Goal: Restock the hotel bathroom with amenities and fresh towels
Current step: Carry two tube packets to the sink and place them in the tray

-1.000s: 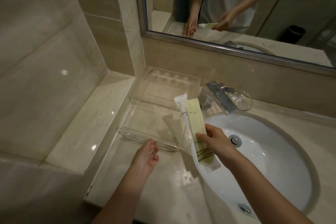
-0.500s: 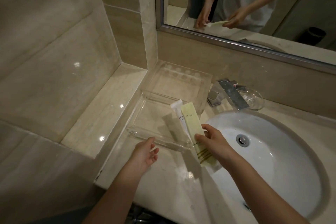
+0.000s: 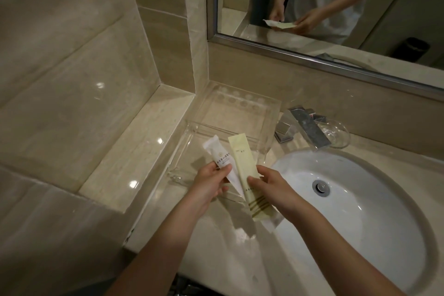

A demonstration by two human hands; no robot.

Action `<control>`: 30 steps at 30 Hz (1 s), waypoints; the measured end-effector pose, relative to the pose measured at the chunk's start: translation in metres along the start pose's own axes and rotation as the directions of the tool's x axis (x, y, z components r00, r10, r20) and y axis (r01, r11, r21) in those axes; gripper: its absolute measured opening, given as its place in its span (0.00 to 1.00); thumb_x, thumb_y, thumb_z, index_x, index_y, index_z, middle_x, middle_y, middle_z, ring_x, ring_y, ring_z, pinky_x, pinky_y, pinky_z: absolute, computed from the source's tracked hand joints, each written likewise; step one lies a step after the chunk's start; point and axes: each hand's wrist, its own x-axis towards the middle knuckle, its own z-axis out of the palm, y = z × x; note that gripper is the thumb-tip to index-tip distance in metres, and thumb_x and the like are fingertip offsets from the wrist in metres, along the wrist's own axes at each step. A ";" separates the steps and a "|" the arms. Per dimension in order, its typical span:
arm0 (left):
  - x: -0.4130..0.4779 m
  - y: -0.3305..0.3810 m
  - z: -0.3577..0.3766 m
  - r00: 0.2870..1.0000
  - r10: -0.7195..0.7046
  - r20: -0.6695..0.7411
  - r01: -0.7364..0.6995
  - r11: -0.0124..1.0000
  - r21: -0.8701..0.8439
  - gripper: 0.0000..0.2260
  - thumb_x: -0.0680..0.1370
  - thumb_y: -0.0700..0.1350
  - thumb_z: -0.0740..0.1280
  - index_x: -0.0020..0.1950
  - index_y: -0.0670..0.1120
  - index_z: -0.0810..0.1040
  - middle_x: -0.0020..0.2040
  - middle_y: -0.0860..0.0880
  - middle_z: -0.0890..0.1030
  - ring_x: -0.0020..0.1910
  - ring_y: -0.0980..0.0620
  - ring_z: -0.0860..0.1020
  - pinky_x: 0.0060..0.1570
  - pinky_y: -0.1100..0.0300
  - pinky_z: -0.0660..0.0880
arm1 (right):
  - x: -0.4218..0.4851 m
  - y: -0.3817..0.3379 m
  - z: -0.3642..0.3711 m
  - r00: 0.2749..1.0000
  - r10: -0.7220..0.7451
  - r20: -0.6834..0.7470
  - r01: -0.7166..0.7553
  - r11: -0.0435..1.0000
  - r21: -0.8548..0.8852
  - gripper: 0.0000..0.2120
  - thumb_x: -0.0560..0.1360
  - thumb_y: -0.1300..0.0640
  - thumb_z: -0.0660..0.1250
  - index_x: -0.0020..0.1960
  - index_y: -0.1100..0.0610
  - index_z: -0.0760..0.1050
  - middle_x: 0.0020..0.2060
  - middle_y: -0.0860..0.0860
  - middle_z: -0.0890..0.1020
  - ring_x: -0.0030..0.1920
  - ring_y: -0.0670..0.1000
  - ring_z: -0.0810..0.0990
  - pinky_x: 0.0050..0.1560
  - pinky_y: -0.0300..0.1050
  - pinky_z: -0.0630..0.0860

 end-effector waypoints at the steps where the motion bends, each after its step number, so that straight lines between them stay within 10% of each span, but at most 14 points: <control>1: 0.002 -0.001 0.001 1.000 0.010 -0.024 -0.010 1.000 -0.001 0.05 0.78 0.42 0.64 0.52 0.44 0.78 0.50 0.43 0.82 0.47 0.46 0.80 0.43 0.56 0.77 | 0.000 -0.001 -0.001 1.000 0.008 0.022 -0.008 1.000 0.001 0.12 0.79 0.59 0.60 0.61 0.53 0.74 0.46 0.51 0.83 0.44 0.48 0.81 0.40 0.37 0.75; 11: 0.024 0.005 -0.023 0.919 0.036 -0.393 -0.107 0.981 -0.162 0.10 0.76 0.36 0.66 0.57 0.40 0.75 0.49 0.43 0.81 0.43 0.50 0.81 0.39 0.60 0.78 | 0.016 0.001 -0.010 0.998 0.008 -0.056 -0.018 0.983 -0.185 0.10 0.78 0.59 0.61 0.58 0.55 0.75 0.46 0.45 0.79 0.46 0.45 0.77 0.40 0.36 0.71; 17: 0.043 -0.014 -0.042 0.830 0.238 -0.504 -0.095 0.951 0.294 0.41 0.73 0.39 0.69 0.75 0.51 0.44 0.50 0.41 0.79 0.46 0.45 0.80 0.44 0.56 0.76 | 0.046 0.002 -0.003 0.994 -0.048 -0.095 -0.002 0.885 -0.466 0.04 0.75 0.59 0.61 0.48 0.56 0.75 0.39 0.49 0.76 0.41 0.50 0.74 0.39 0.40 0.70; 23: 0.047 -0.029 -0.059 0.856 0.403 -0.324 0.123 0.449 0.885 0.25 0.75 0.53 0.65 0.70 0.50 0.64 0.65 0.45 0.70 0.65 0.46 0.68 0.64 0.50 0.64 | 0.064 0.009 0.001 0.999 -0.016 -0.050 -0.015 0.821 -0.570 0.04 0.75 0.60 0.61 0.43 0.60 0.73 0.37 0.53 0.74 0.39 0.52 0.73 0.36 0.43 0.67; 30: 0.047 -0.052 -0.061 0.905 0.397 0.154 -0.196 0.068 0.978 0.21 0.80 0.53 0.53 0.74 0.55 0.59 0.76 0.51 0.58 0.75 0.50 0.53 0.71 0.51 0.52 | 0.074 0.020 0.009 0.999 -0.004 -0.032 -0.020 0.705 -0.709 0.09 0.76 0.59 0.60 0.50 0.64 0.73 0.40 0.54 0.73 0.43 0.55 0.75 0.42 0.45 0.67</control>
